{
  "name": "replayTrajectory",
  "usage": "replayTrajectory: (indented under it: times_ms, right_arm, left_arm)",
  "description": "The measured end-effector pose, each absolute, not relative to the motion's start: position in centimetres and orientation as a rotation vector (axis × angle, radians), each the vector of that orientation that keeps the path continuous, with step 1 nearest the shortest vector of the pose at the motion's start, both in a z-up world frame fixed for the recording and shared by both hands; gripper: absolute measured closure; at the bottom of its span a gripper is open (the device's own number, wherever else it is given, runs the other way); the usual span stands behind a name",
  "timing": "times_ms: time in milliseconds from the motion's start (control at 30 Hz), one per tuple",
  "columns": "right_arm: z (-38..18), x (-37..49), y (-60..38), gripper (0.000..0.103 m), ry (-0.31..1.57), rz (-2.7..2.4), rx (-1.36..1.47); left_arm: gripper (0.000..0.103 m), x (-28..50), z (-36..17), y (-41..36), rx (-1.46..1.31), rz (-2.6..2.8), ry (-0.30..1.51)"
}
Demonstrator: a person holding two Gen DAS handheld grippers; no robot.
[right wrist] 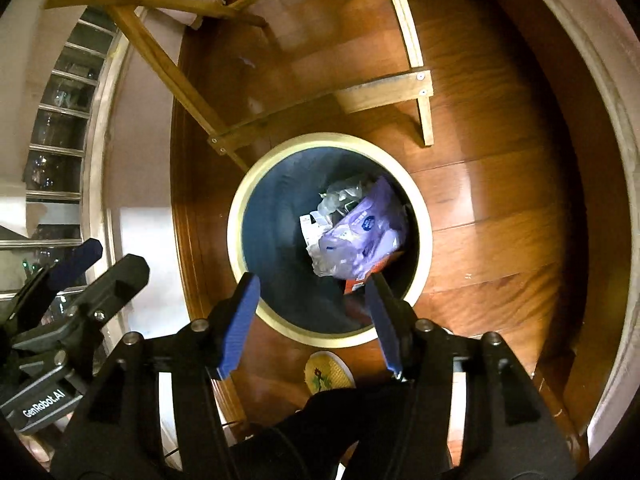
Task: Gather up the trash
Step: 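Carry bottle and purple pack over the blue bin and open both tools, then raise both tools back over the table toward the crumpled papers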
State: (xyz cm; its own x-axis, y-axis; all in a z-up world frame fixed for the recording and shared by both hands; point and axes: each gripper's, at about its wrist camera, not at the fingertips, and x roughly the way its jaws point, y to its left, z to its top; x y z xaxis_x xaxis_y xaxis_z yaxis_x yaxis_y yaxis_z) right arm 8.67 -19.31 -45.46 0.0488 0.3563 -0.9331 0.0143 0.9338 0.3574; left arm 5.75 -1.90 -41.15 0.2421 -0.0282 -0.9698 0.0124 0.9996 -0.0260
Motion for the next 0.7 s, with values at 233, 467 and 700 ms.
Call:
replayTrajectory:
  times_ms: [233,467,700]
  right_arm:
    - [-39.2,7.5,-19.4,0.05,1.481,0.255,0.306]
    - [-30.7,6.1,-19.8,0.049,1.448,0.265,0.301]
    - [-19.2,5.0,-20.1,0.049,1.345,0.325,0.247]
  left_arm:
    - [0.017,4.7,-34.3,-1.2,-0.015,-0.023,1.297]
    - [0.017,3.1,-25.6,-1.3,-0.014,-0.044,1.258]
    - [0.017,1.8,-14.5,-2.0,-0.003,-0.067,1.192]
